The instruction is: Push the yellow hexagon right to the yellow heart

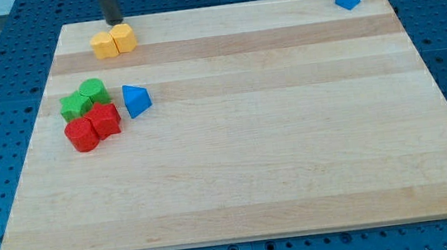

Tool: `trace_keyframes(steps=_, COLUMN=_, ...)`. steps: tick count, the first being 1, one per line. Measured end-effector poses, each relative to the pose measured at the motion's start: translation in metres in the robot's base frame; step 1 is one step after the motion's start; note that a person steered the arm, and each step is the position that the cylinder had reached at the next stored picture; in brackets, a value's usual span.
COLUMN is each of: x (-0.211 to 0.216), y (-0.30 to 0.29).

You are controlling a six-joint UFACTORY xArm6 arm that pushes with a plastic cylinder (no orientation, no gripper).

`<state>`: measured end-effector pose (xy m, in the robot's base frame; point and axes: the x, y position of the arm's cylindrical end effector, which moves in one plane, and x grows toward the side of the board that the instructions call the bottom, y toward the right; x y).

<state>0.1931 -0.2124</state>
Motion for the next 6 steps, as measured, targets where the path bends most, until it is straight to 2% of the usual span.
trace_keyframes(steps=4, x=0.043, y=-0.008)
trace_keyframes(steps=6, x=0.047, y=0.024)
